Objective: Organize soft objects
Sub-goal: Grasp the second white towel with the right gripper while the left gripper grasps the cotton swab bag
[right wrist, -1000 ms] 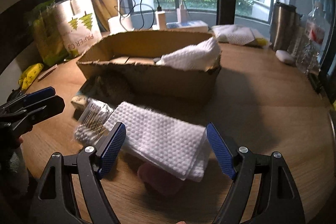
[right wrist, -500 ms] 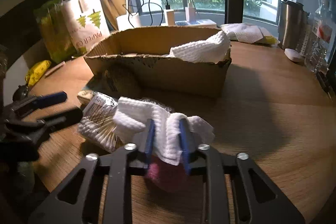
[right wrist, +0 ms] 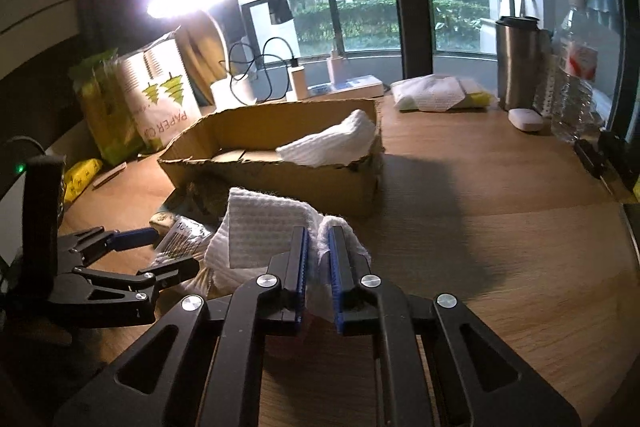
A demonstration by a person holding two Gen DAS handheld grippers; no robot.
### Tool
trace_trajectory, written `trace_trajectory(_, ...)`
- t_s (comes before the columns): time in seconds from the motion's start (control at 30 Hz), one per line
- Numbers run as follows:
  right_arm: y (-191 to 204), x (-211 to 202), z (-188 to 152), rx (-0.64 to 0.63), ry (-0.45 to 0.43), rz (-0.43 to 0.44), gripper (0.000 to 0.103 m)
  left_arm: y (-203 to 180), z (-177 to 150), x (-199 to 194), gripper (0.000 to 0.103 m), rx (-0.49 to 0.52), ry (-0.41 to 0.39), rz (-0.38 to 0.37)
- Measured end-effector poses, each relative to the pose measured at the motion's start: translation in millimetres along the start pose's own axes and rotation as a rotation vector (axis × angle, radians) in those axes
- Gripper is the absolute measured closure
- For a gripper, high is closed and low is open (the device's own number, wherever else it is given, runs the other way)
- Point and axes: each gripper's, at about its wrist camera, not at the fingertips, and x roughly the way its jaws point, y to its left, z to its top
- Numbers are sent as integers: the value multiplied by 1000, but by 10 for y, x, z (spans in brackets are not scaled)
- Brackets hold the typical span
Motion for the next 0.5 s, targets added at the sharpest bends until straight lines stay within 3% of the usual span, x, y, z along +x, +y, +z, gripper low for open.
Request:
trace_trajectory(0.07, -42, -35, -1, 12, -9, 3, 91, -4, -9, 32, 20, -3, 7, -9)
trace_trajectory(0.13, -65, -69, -1, 17, -21, 13, 91, -14, -17, 55, 36, 0, 16, -22)
trace_trajectory(0.27, -47, -26, -23, 3, -7, 32, 91, -61, -24, 58, 51, 15, 22, -52)
trace_trajectory(0.43, 29, 151, -73, -4, 52, 45, 90, -32, -35, 11, 59, 4, 11, -75)
trace_trajectory(0.5, 47, 205, -84, -2, 74, 51, 80, -10, -39, -16, 61, 0, 8, -81)
